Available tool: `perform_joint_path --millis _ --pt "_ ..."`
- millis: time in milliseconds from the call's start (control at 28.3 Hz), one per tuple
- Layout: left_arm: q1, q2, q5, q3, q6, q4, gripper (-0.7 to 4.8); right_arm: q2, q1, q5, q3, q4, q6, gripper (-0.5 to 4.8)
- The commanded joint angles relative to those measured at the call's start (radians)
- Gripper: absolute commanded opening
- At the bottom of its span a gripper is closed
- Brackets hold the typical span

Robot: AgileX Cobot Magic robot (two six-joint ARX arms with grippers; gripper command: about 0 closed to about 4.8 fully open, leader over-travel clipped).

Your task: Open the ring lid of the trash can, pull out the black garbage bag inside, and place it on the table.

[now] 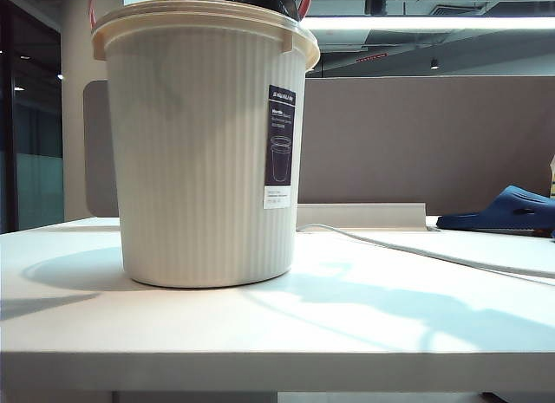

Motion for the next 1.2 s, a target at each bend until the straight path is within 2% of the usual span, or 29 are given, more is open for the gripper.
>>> perform_joint_path --millis 35,212,424,530,636,954,1201 --pt "0.000 0.026 -0.038 0.005 0.030 0.066 -0.06 0.026 0.039 -0.002 0.036 0.022 0.005 2.20" --pt "0.000 0.036 -0.159 0.005 0.082 0.093 -0.06 0.075 0.080 0.006 0.066 0.025 0.004 2.21" --pt "0.000 0.040 -0.181 0.005 0.078 0.181 -0.06 0.080 0.081 -0.004 0.066 0.026 0.004 2.20" --pt "0.000 0.041 -0.187 0.031 0.074 0.175 -0.06 0.080 0.081 -0.029 0.067 0.027 -0.024 2.21" --pt "0.002 0.050 -0.244 0.090 0.073 0.167 -0.06 0.080 0.081 -0.093 0.067 0.033 -0.108 2.21" --pt "0.086 0.248 -0.241 0.394 0.081 0.014 -0.06 0.080 0.080 -0.249 0.067 0.148 -0.155 2.21" --pt "0.156 0.314 -0.217 0.536 0.108 -0.021 -0.06 0.080 0.080 -0.332 0.068 0.152 -0.312 2.21"
